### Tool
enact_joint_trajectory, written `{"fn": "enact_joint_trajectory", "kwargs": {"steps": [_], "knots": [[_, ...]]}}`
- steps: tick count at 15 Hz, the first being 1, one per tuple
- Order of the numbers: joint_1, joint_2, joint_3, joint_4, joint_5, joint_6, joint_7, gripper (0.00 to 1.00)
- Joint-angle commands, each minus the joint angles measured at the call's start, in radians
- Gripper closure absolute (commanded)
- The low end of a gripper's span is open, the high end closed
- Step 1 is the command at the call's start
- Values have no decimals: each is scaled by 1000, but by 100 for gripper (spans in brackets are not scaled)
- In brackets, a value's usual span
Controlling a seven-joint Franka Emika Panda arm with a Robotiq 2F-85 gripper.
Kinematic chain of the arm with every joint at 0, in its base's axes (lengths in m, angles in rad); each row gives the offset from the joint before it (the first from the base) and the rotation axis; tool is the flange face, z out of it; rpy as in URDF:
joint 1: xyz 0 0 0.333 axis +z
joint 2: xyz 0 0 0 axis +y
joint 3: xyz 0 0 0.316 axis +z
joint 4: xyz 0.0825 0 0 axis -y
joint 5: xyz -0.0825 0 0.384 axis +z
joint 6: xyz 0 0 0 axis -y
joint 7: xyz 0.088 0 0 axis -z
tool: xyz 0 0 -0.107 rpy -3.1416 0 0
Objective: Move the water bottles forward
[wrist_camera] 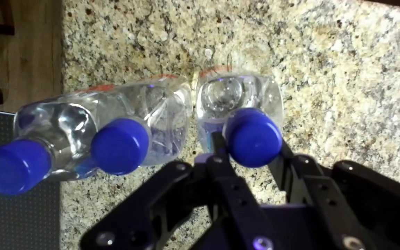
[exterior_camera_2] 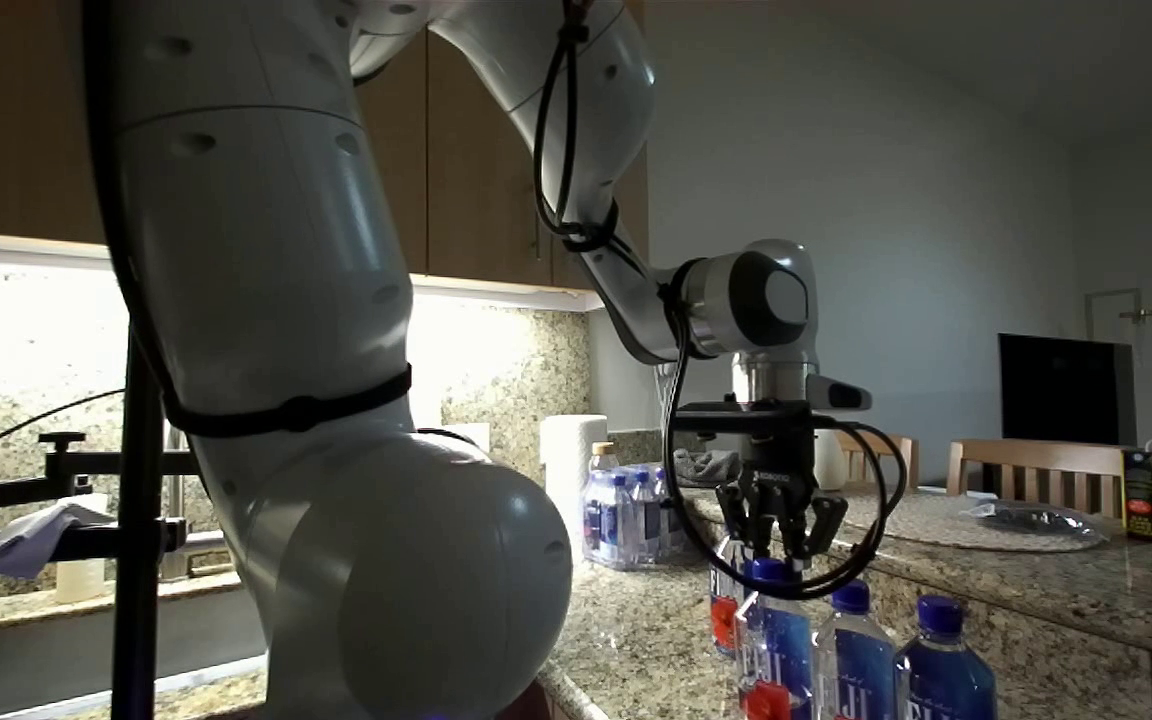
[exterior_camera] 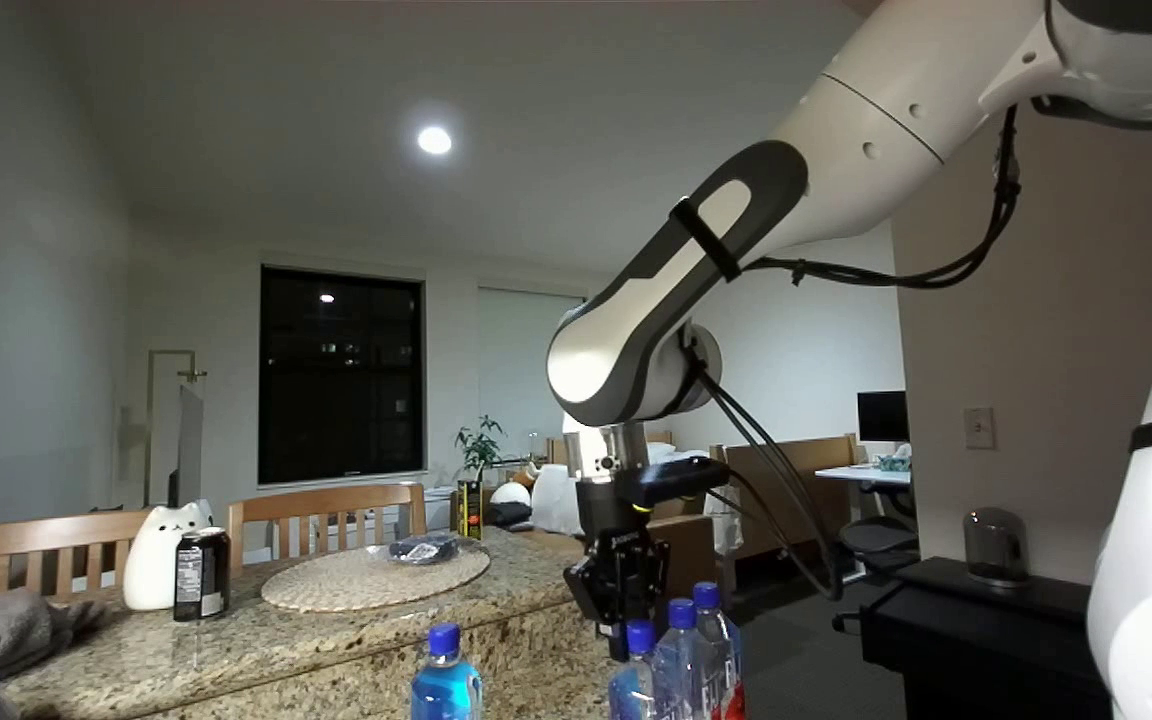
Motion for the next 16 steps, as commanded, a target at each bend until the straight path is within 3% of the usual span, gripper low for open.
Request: {"fn": "enact_joint_trajectory", "kwargs": {"steps": [1, 4, 5, 11, 13, 16], "knots": [[-12, 15, -1, 12, 0, 14, -27, 87], [-12, 18, -2, 14, 0, 10, -28, 87], [-12, 18, -2, 15, 0, 9, -28, 45], [-10, 21, -3, 23, 4, 5, -33, 10], [-4, 22, -2, 34, 16, 12, -35, 2], [9, 35, 2, 81, 45, 22, -40, 0]]}}
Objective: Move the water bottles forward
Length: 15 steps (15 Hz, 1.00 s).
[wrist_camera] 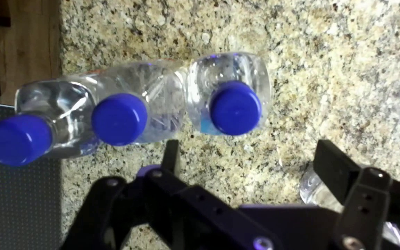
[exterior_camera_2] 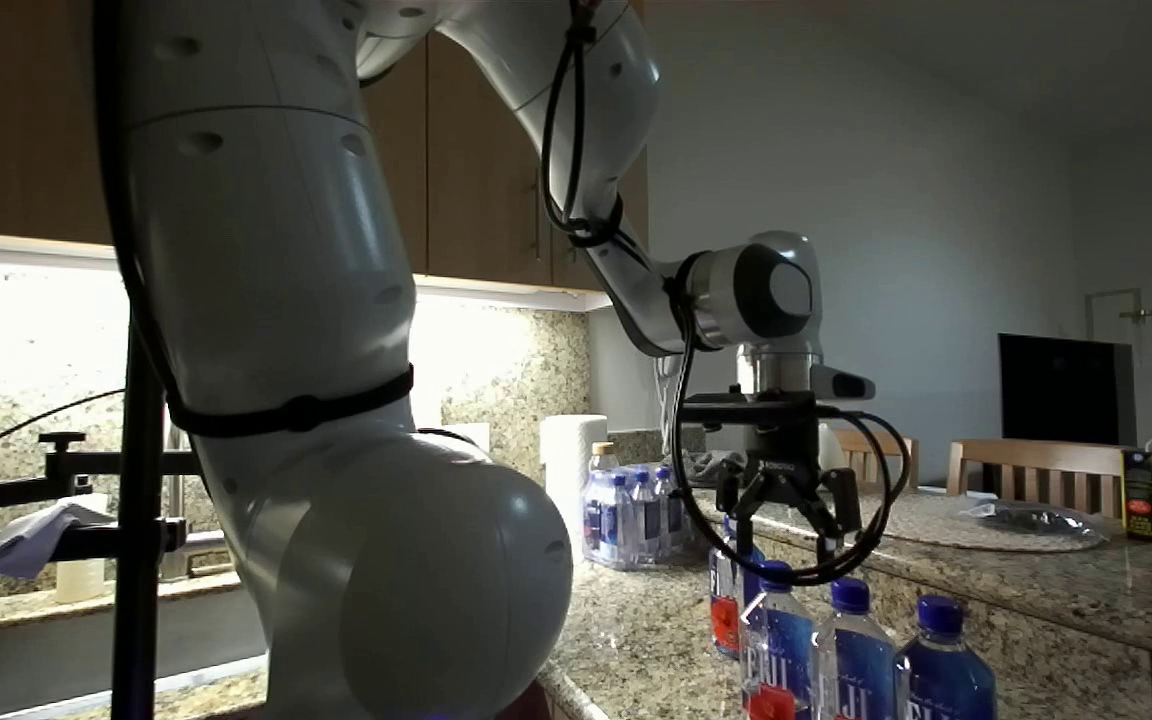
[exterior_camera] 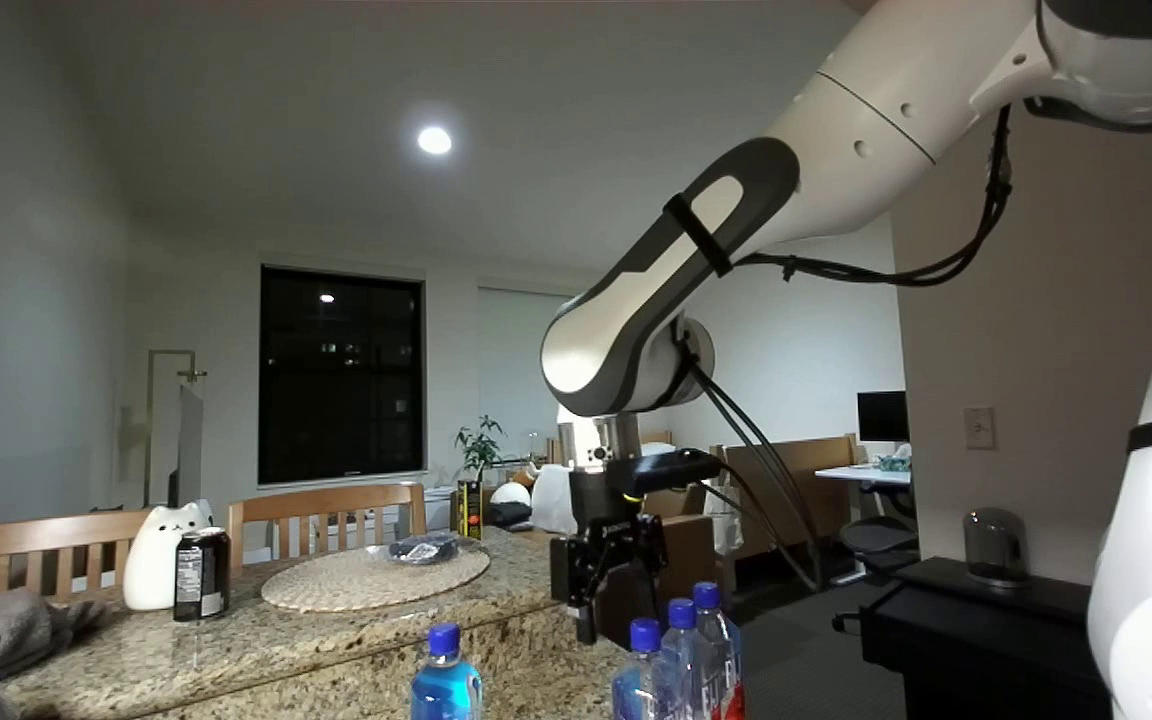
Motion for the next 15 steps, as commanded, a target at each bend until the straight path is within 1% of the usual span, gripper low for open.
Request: {"fn": "enact_joint_trajectory", "kwargs": {"steps": [1, 4, 8, 12, 13, 15], "knots": [[11, 31, 10, 68, 46, 24, -31, 0], [34, 57, 34, 132, 68, 49, -15, 0], [55, 107, 97, 195, 51, 100, 90, 0], [62, 186, 160, 239, 8, 143, 300, 0], [62, 205, 173, 250, -23, 137, 375, 0], [64, 238, 183, 257, -76, 171, 489, 0]]}}
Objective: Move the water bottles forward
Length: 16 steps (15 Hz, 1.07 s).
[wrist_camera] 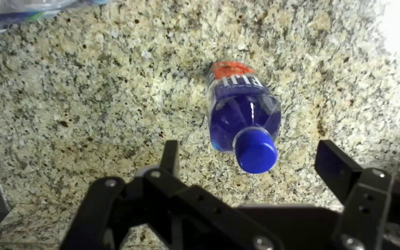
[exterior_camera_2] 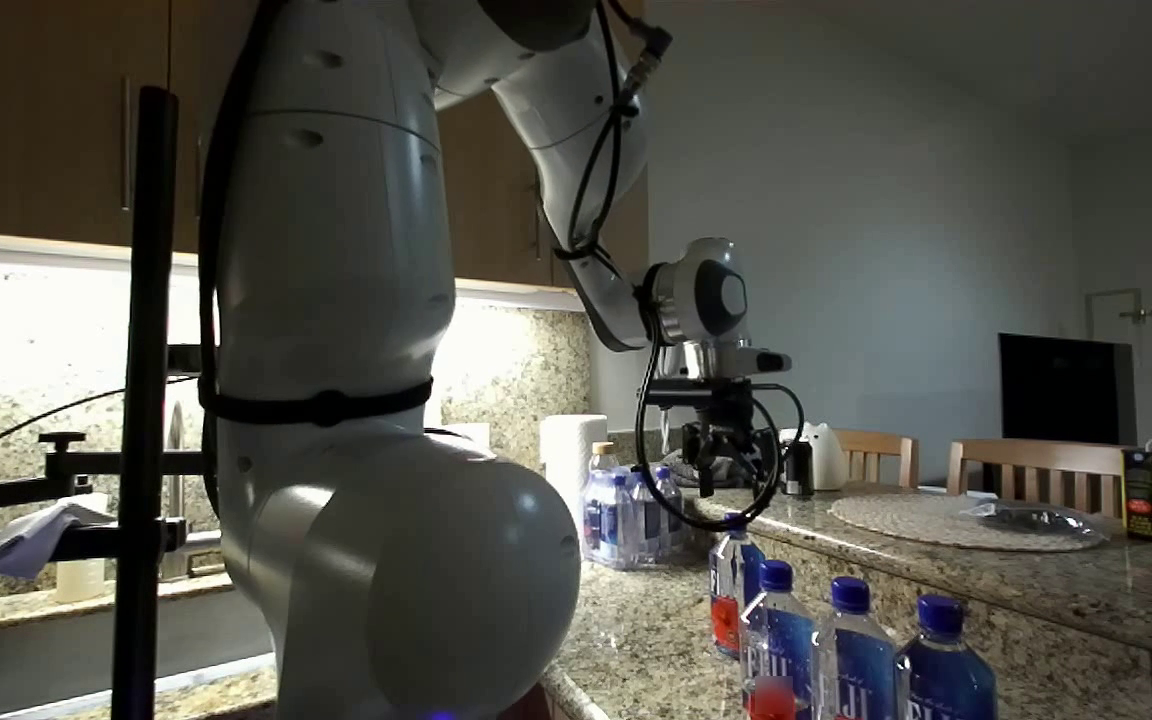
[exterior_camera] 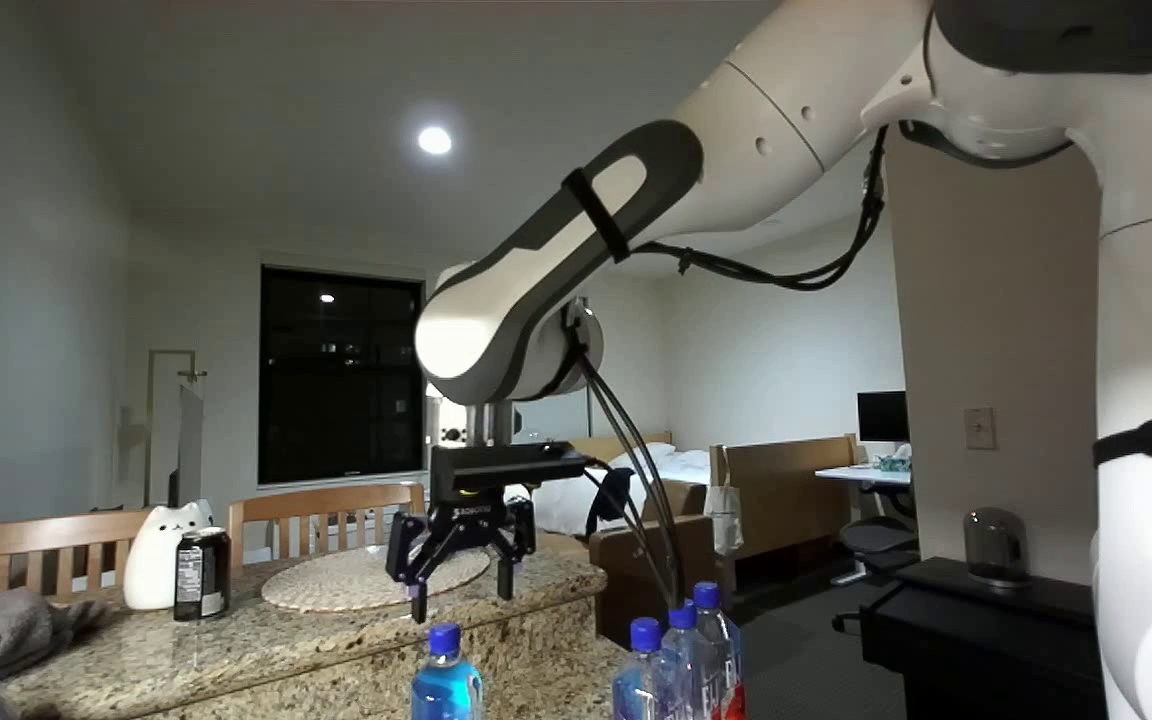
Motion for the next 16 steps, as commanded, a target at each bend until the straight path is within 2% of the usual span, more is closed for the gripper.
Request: {"fn": "enact_joint_trajectory", "kwargs": {"steps": [1, 3, 10, 11, 12, 16], "knots": [[0, 76, 17, 32, -101, 54, 192, 0], [7, 122, 9, 63, -132, 36, 225, 0], [37, 281, -14, 204, -10, -73, 102, 0], [42, 295, -16, 223, -1, -89, 100, 9], [49, 304, -19, 237, -1, -96, 100, 27], [70, 316, -35, 284, -25, -138, 114, 55]]}}
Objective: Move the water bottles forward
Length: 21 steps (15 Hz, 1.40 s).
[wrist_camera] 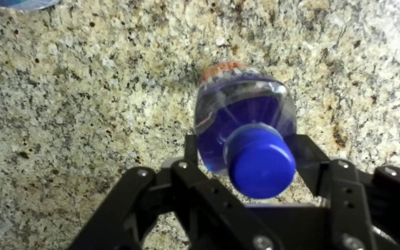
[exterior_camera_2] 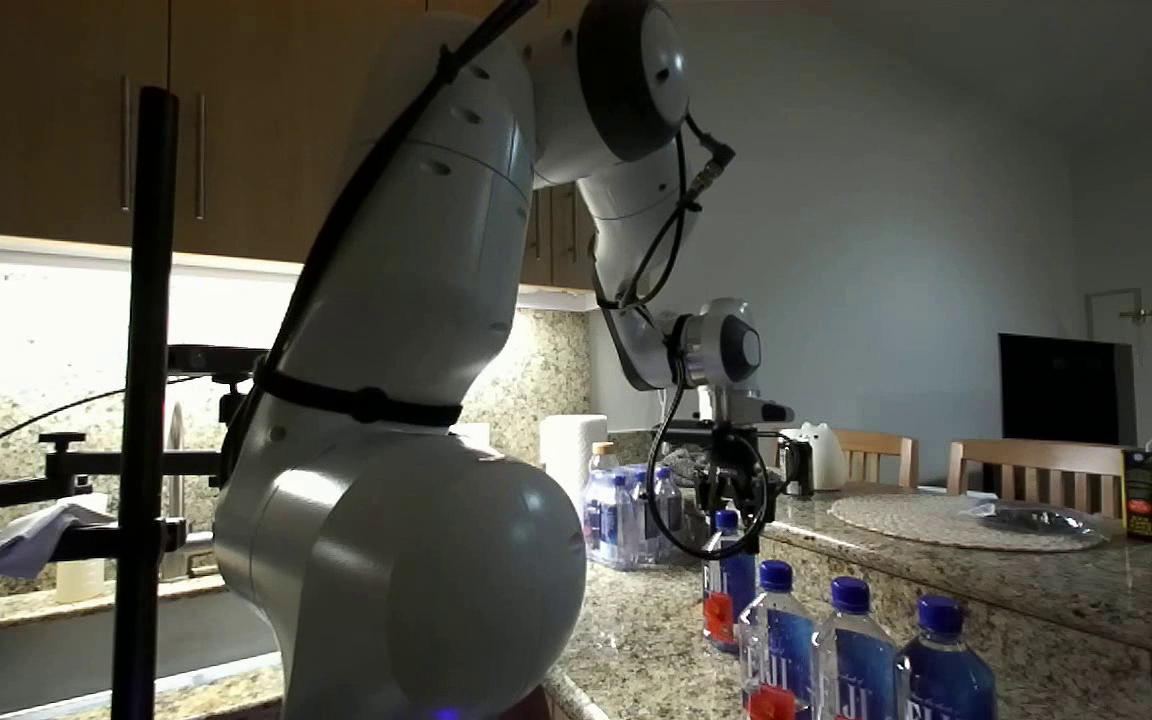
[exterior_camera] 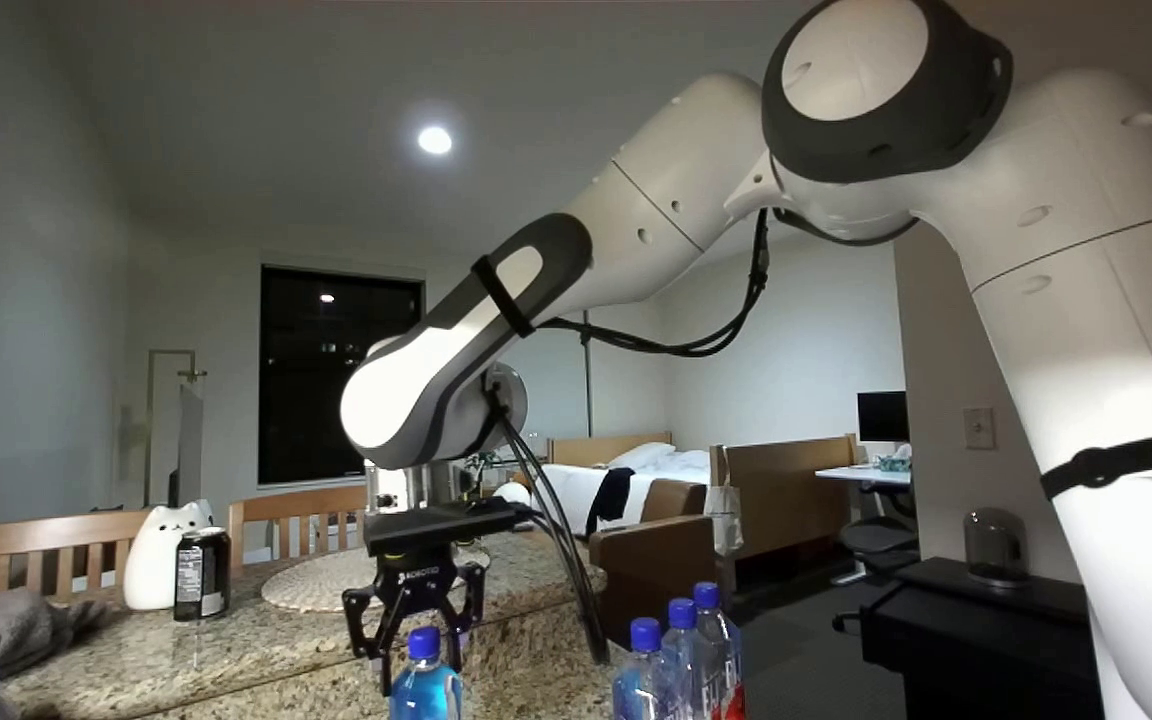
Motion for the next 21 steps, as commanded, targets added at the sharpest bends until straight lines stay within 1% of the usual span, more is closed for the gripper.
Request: {"fn": "enact_joint_trajectory", "kwargs": {"steps": [1, 4, 13, 14, 15, 18, 21], "knots": [[24, 9, -20, 44, 12, -54, -28, 58], [32, -1, -25, 42, 8, -75, -25, 70], [35, -36, -40, 29, -5, -83, -23, 72], [34, -41, -41, 27, -4, -88, -27, 22], [35, -45, -42, 25, -8, -92, -27, 21], [35, -67, -40, 19, -14, -109, -30, 3], [33, -92, -36, 16, -11, -138, -36, 0]]}}
